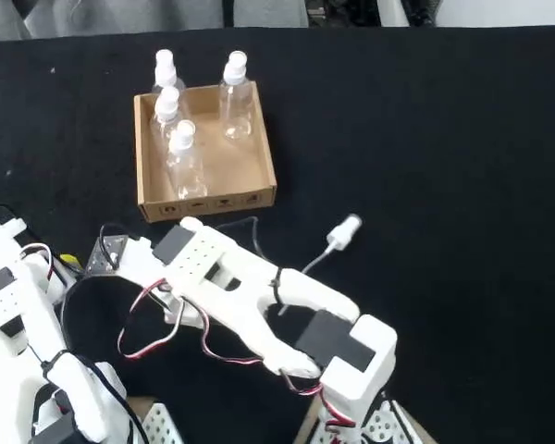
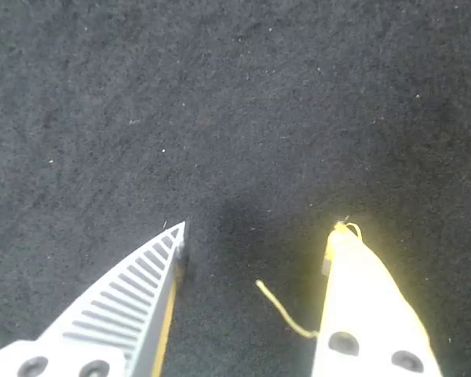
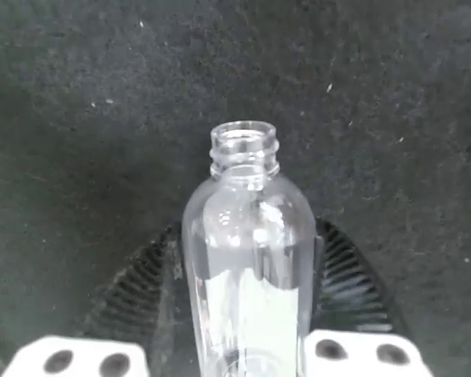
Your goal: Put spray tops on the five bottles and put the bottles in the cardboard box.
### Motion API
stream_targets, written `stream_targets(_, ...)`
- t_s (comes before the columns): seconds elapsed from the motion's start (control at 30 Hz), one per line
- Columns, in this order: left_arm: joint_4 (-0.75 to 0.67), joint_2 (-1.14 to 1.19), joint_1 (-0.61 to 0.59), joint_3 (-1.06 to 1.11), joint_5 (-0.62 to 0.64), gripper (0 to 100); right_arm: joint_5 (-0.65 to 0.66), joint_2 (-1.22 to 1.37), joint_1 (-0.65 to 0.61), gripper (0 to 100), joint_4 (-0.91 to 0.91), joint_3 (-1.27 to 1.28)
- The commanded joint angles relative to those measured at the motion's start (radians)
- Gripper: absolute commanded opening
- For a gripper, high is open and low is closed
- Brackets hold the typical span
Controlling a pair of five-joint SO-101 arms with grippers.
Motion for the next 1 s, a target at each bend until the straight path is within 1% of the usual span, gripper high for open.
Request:
stream_targets(0.0,-0.012,-0.009,-0.013,-0.024,0.009,26,0.005,-0.016,0.026,13.4,0.028,-0.044)
stream_targets(0.07,-0.012,-0.009,-0.013,-0.024,0.009,26,0.005,-0.018,0.026,13.2,0.044,-0.045)
stream_targets(0.2,-0.012,-0.009,-0.013,-0.024,0.009,26,0.005,-0.067,0.028,9.1,0.077,-0.038)
stream_targets(0.4,-0.014,-0.009,-0.013,-0.024,0.009,26,0.005,-0.159,0.035,8.9,0.163,-0.031)
stream_targets(0.63,-0.014,-0.009,-0.013,-0.024,0.009,26,0.005,-0.255,0.129,8.9,0.172,0.01)
stream_targets(0.97,-0.014,-0.009,-0.013,-0.024,0.009,26,0.003,-0.473,0.218,8.9,0.167,0.111)
